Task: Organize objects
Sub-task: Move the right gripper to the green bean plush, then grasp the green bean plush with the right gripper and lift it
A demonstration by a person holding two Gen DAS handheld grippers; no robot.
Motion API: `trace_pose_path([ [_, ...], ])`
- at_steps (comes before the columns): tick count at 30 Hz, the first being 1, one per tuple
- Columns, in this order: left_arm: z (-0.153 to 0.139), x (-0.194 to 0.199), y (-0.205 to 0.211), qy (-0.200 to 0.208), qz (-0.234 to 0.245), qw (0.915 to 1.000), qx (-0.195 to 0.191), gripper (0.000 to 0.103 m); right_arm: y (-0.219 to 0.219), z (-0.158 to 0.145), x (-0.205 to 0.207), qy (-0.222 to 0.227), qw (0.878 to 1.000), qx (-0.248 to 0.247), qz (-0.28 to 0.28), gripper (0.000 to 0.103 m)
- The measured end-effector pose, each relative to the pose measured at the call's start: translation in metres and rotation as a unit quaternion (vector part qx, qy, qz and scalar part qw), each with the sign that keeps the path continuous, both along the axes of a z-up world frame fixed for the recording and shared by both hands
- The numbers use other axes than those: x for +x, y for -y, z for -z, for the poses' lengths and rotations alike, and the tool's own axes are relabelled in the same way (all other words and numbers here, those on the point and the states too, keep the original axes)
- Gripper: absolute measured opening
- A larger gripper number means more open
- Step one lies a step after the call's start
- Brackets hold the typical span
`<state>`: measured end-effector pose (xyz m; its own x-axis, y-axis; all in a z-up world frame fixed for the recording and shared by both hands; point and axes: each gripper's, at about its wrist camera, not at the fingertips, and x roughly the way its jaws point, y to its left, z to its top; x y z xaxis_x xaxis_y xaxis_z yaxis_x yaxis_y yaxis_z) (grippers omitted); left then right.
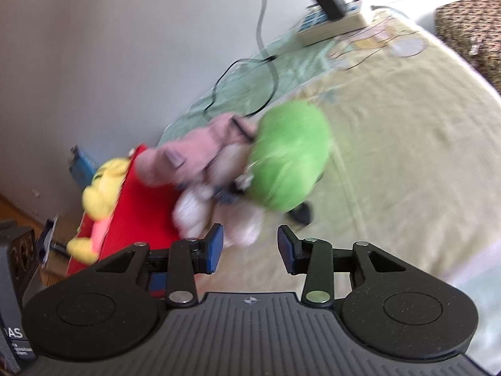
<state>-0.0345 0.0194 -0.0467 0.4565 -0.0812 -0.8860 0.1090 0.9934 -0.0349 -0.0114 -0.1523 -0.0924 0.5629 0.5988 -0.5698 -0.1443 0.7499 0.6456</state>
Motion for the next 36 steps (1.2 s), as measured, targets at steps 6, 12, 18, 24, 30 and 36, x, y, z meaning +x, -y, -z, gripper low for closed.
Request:
trace_pose_path([
  [6, 0.0, 0.016, 0.012, 0.017, 0.021, 0.9995, -0.013, 0.103, 0.026, -0.004, 0.021, 0.018, 0.999, 0.013, 0.046, 0.044],
  [12, 0.009, 0.028, 0.011, 0.012, 0.014, 0.9997, -0.016, 0.102, 0.009, -0.019, 0.049, 0.067, 0.998, -0.008, 0.017, 0.044],
  [18, 0.016, 0.029, -0.004, 0.003, -0.009, 0.9998, -0.017, 0.102, -0.02, -0.016, 0.071, 0.102, 0.991, -0.086, -0.02, 0.045],
  [24, 0.018, 0.029, -0.02, -0.001, -0.036, 0.999, -0.024, 0.102, -0.024, -0.011, 0.072, 0.127, 0.982, -0.138, -0.018, 0.046],
  [30, 0.015, 0.031, -0.023, 0.005, -0.04, 0.9984, -0.04, 0.102, 0.013, 0.007, 0.076, 0.072, 0.994, -0.086, 0.01, 0.056],
  [36, 0.004, 0.035, -0.008, 0.026, 0.003, 0.9977, -0.063, 0.102, 0.048, 0.014, 0.077, 0.038, 0.997, -0.035, 0.049, 0.056],
])
